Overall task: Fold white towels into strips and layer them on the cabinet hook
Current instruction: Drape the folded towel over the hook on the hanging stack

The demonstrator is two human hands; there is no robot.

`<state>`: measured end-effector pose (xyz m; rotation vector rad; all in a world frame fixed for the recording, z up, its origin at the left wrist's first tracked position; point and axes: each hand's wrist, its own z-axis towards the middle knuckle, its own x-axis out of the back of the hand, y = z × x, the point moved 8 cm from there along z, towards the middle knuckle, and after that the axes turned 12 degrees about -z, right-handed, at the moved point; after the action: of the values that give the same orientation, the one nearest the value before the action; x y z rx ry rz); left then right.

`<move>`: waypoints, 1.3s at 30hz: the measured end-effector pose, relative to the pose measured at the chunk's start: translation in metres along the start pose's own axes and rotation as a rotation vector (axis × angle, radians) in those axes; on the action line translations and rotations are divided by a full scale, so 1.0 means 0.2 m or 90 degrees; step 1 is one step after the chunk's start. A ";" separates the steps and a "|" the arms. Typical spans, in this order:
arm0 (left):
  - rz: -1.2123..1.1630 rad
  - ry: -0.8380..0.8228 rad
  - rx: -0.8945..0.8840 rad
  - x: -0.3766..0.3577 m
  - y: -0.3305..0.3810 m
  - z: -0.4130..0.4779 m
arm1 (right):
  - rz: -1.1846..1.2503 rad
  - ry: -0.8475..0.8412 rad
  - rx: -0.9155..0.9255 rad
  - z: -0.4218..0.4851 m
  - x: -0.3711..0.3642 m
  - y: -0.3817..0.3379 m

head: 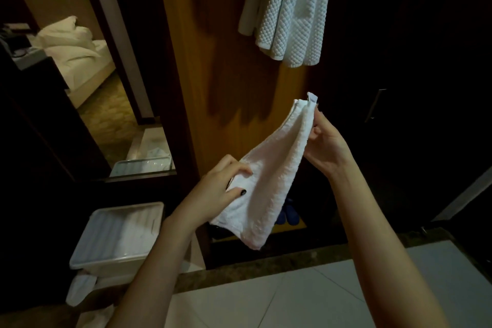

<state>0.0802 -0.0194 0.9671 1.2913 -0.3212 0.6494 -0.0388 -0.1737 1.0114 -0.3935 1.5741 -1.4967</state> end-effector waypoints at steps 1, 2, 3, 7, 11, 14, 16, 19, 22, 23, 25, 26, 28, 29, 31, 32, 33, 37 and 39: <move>0.011 0.001 -0.012 0.00 0.00 0.00 | 0.006 -0.002 0.003 0.00 0.01 0.00; 0.039 0.014 -0.028 0.00 0.01 0.00 | 0.006 -0.002 0.010 0.01 0.01 -0.01; 0.078 0.035 -0.045 0.01 0.02 0.00 | 0.001 -0.002 0.018 0.01 0.02 -0.01; 0.145 0.073 -0.069 0.02 0.02 0.02 | -0.014 -0.004 0.017 0.03 0.03 -0.02; 0.126 0.114 -0.057 0.02 -0.02 0.02 | -0.003 -0.009 0.011 0.03 0.04 -0.01; -0.006 0.112 -0.015 0.03 -0.07 0.02 | 0.014 0.010 -0.002 0.04 0.05 0.01; -0.060 0.090 0.028 0.00 -0.09 0.02 | -0.001 0.045 -0.015 0.05 0.06 0.02; -0.019 0.052 0.154 -0.07 -0.15 0.02 | -0.013 0.122 -0.025 0.06 0.08 0.03; 0.084 0.015 0.245 -0.20 -0.18 0.02 | -0.021 0.187 -0.031 0.06 0.07 0.04; 0.094 0.036 0.253 -0.23 -0.18 0.02 | -0.032 0.198 -0.027 0.06 0.06 0.04; 0.074 0.149 0.249 -0.24 -0.17 0.01 | -0.068 0.214 -0.013 0.06 0.03 0.03; 0.049 0.218 0.245 -0.23 -0.18 0.01 | -0.081 0.222 -0.002 0.05 0.02 0.03; 0.016 0.314 0.230 -0.22 -0.16 0.01 | -0.097 0.238 0.019 0.04 0.01 0.01; 0.010 0.347 0.228 -0.21 -0.15 0.01 | -0.105 0.245 0.029 0.03 0.00 0.00; -0.010 0.391 0.220 -0.20 -0.13 0.02 | -0.116 0.255 0.048 0.02 -0.02 -0.02; -0.032 0.405 0.199 -0.19 -0.12 0.03 | -0.118 0.257 0.056 0.02 -0.02 -0.04; -0.064 0.406 0.173 -0.18 -0.12 0.03 | -0.119 0.259 0.061 0.01 -0.02 -0.05; -0.156 0.332 0.056 -0.14 -0.12 0.05 | -0.131 0.269 0.062 0.01 0.04 -0.13; -0.183 0.292 0.024 -0.11 -0.10 0.04 | -0.127 0.266 0.048 0.02 0.07 -0.14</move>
<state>0.0763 -0.0362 0.9404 1.1562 0.2491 0.6836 -0.0530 -0.1931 1.0314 -0.2055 1.8328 -1.8757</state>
